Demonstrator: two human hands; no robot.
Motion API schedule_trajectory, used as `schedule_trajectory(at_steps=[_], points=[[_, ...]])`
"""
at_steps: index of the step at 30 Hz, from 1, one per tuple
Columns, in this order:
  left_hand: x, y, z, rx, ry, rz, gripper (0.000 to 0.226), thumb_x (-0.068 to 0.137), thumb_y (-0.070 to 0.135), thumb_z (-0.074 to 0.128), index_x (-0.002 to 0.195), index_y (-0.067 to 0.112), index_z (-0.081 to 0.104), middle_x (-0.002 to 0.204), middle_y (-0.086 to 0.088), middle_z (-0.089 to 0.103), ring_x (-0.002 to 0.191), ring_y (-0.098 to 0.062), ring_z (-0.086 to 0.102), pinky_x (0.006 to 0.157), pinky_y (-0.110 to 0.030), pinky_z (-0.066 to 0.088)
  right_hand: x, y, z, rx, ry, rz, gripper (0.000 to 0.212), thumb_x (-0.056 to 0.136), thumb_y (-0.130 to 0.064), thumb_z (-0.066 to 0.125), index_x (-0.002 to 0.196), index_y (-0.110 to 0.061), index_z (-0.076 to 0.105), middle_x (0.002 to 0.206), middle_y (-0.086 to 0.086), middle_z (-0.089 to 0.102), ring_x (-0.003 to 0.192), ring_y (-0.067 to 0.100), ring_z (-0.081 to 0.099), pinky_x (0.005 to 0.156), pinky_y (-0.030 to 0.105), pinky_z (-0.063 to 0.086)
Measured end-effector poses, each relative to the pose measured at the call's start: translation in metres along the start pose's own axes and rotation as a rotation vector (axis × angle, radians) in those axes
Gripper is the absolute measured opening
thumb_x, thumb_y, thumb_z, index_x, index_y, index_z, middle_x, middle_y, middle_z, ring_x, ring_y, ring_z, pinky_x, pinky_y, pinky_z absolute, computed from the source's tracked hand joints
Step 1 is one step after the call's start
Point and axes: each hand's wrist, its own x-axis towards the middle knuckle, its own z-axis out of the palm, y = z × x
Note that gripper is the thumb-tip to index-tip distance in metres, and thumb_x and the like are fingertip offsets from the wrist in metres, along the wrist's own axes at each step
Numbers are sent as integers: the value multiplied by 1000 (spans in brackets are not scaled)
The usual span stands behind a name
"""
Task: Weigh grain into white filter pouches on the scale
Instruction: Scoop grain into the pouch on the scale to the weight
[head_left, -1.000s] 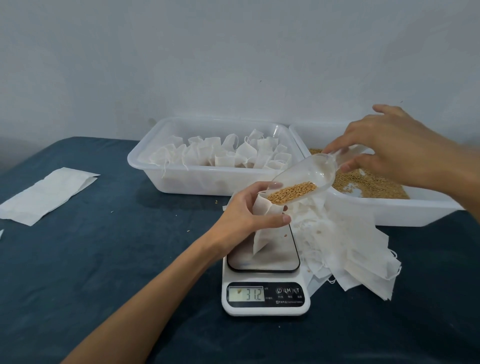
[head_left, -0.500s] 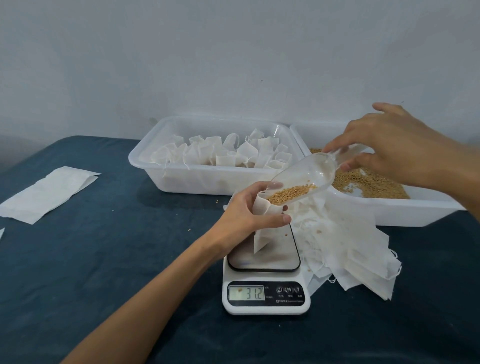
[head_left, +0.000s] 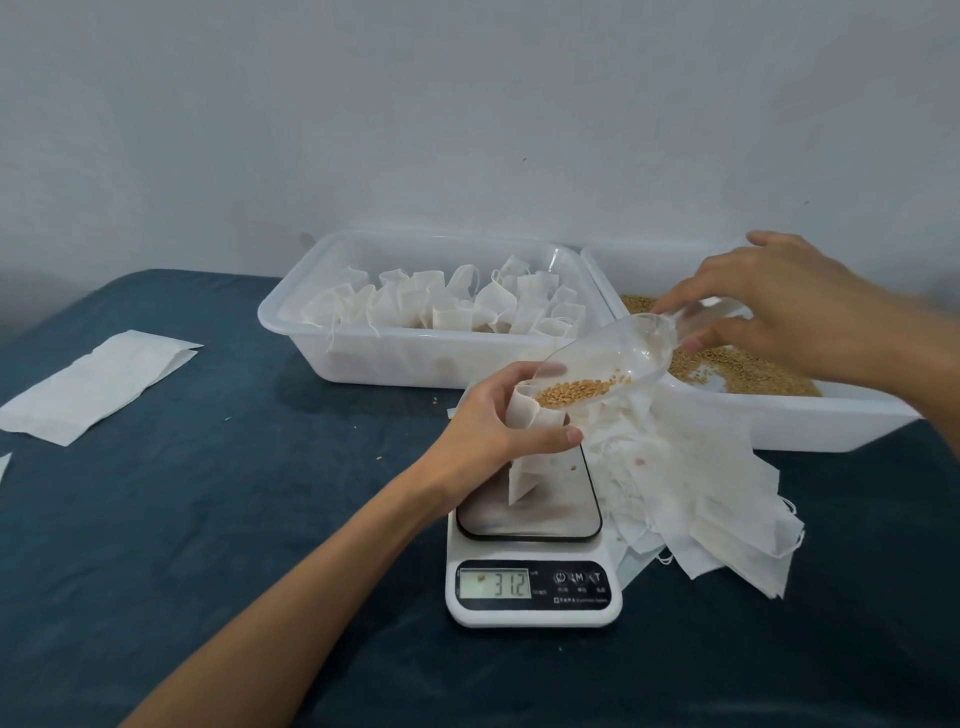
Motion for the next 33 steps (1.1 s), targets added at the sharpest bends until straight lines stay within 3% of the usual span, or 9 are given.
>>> schedule_trajectory(at_steps=[3, 6, 14, 21, 25, 33], points=[[0, 1, 0, 10, -3, 1, 62, 84, 14, 88, 137, 31, 62, 127, -7, 74, 110, -29, 73, 105, -39, 55, -1, 1, 1, 2, -9, 2, 35, 83, -42, 72, 118, -45, 68, 95, -22, 63, 97, -1, 51, 119, 38, 13], [0, 3, 1, 3, -14, 9, 61, 85, 12, 87, 138, 30, 61, 122, -4, 76, 101, -19, 75, 94, -28, 57, -2, 0, 0, 3, 3, 0, 36, 82, -42, 72, 118, -44, 68, 97, -20, 64, 97, 1, 51, 119, 38, 13], [-1, 6, 2, -18, 10, 26, 59, 84, 9, 87, 135, 29, 64, 112, 10, 74, 100, -20, 76, 87, -22, 57, -5, -4, -2, 18, 19, 12, 35, 85, -39, 73, 119, -43, 68, 99, -19, 64, 100, 3, 51, 120, 37, 12], [-1, 8, 1, 2, 34, 45, 54, 84, 10, 87, 130, 29, 67, 131, -20, 62, 103, -24, 75, 91, -24, 56, -7, -3, 4, 60, 18, 25, 31, 87, -34, 74, 116, -42, 68, 95, -26, 60, 99, 2, 53, 120, 37, 14], [-2, 7, 1, 2, 23, 50, 54, 83, 10, 87, 130, 28, 67, 128, -16, 62, 98, -20, 76, 87, -19, 55, -7, -3, 5, 70, 30, 15, 30, 86, -35, 74, 115, -43, 68, 95, -29, 60, 100, 3, 52, 120, 36, 14], [-1, 5, 1, 29, 34, 38, 66, 80, 18, 91, 137, 35, 62, 130, -7, 65, 109, -24, 75, 99, -34, 58, -8, -3, 3, 79, 33, -4, 33, 83, -43, 68, 116, -43, 68, 96, -25, 61, 101, 5, 53, 120, 38, 15]])
